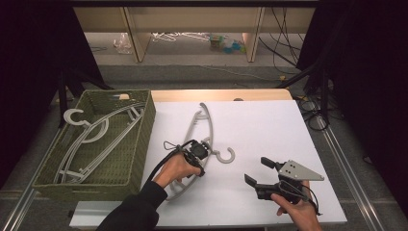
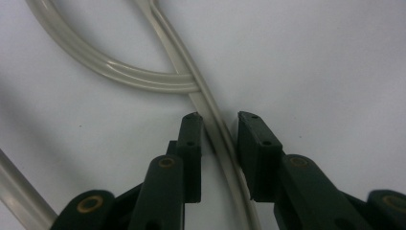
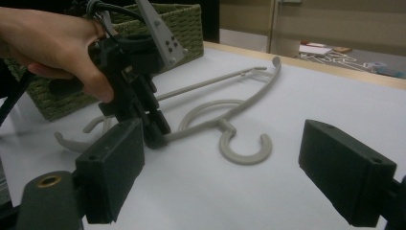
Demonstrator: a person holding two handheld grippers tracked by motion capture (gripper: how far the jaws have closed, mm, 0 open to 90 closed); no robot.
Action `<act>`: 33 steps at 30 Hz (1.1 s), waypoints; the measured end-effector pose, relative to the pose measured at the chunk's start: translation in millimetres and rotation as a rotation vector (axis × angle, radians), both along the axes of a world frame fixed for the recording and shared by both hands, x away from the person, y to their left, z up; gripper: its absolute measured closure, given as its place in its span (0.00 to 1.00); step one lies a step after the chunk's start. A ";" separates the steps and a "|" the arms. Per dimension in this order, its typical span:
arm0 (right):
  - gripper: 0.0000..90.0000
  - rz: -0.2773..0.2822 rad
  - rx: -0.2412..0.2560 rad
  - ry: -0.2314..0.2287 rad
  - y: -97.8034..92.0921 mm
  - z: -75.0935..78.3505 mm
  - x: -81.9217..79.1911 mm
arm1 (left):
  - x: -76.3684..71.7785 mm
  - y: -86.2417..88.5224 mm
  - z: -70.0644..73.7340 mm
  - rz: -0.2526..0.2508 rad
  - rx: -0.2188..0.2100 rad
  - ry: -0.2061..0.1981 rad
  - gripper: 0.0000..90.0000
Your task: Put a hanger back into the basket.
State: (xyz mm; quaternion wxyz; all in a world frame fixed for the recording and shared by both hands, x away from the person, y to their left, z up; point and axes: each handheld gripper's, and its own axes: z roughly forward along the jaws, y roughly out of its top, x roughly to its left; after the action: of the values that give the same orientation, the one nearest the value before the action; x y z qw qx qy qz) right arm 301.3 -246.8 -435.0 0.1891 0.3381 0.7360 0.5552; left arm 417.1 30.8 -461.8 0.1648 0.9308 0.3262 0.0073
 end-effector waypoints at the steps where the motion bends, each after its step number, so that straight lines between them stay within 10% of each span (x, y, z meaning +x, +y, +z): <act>1: 0.19 -0.003 0.008 -0.003 0.7 -0.2 0.4 | 0.5 2.0 0.4 -0.012 0.002 0.000 0.82; 13: 0.19 -0.002 -0.012 0.002 -0.7 0.2 1.1 | 4.9 -4.3 1.6 -0.015 0.045 0.030 0.81; 19: 0.19 0.000 -0.014 0.000 1.0 0.7 0.6 | 2.4 -3.4 1.1 -0.051 0.051 -0.017 0.90; 33: 0.18 -0.007 -0.013 0.008 -1.2 -0.3 1.3 | -3.0 54.6 20.8 0.064 -0.359 -0.013 0.90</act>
State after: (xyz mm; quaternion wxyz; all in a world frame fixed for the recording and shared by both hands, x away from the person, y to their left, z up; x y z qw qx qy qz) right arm 302.7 -248.0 -435.3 0.1902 0.3416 0.7391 0.5484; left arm 414.1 85.5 -441.1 0.3299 0.8756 0.3505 -0.0399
